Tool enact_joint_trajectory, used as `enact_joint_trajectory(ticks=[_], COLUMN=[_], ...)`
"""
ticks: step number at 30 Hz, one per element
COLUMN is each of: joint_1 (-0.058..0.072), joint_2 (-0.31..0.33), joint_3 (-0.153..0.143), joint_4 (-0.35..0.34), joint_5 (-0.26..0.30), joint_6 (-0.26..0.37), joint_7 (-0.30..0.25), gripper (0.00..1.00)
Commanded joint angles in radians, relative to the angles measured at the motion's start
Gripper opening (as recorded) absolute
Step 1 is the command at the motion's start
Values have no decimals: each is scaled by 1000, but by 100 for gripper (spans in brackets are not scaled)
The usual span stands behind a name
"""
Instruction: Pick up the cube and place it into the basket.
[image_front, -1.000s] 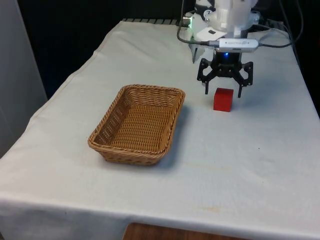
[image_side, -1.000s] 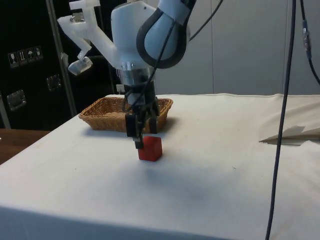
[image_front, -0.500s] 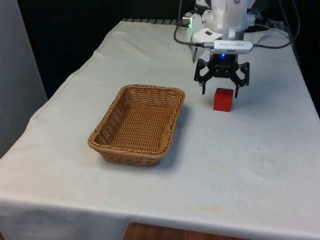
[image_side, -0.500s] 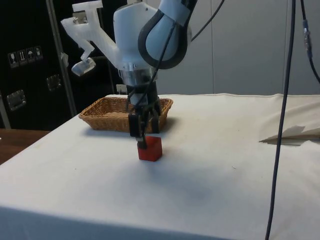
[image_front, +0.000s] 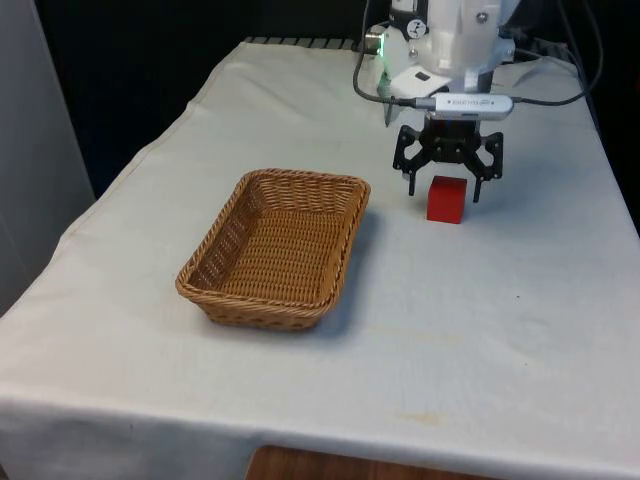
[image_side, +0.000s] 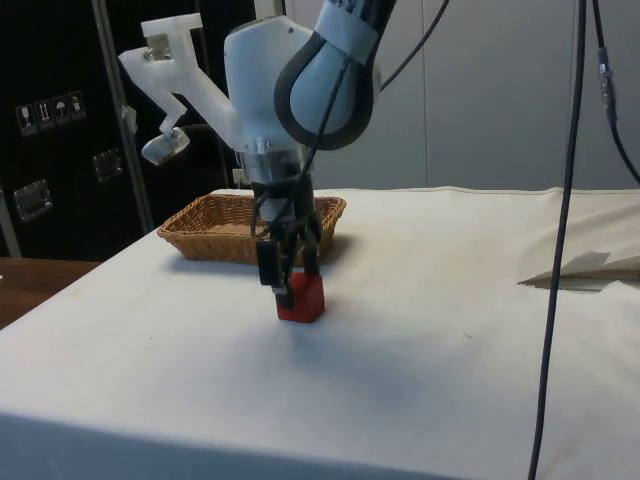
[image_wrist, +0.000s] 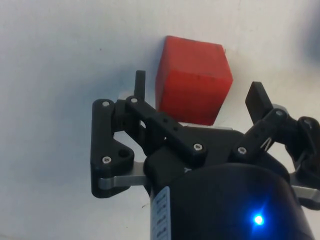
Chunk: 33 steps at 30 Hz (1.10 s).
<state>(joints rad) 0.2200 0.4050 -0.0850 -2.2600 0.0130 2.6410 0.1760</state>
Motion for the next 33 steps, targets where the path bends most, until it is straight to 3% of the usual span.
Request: enact_joint_trajectory(ticks=[1,2,3,24,26,28,29,30,33], joint_1=[-6,0,-6,1,1,0,0,1,1], joint_2=[7,4,9,31,31,29,29,31,31], joint_3=[9,0,9,-1,-1,-1,-1,-1,-1], joint_4=[2,2,3,8,8,8,8,8,8], joint_5=[13,0,12,1,1,0,0,1,1], joint_6=[12,2,14,29,28,24,24,28,28], joint_7=[-6,0,-6,4,4,2,2,4,4], gripper=[100,100,100,97,79,51,29,29,0])
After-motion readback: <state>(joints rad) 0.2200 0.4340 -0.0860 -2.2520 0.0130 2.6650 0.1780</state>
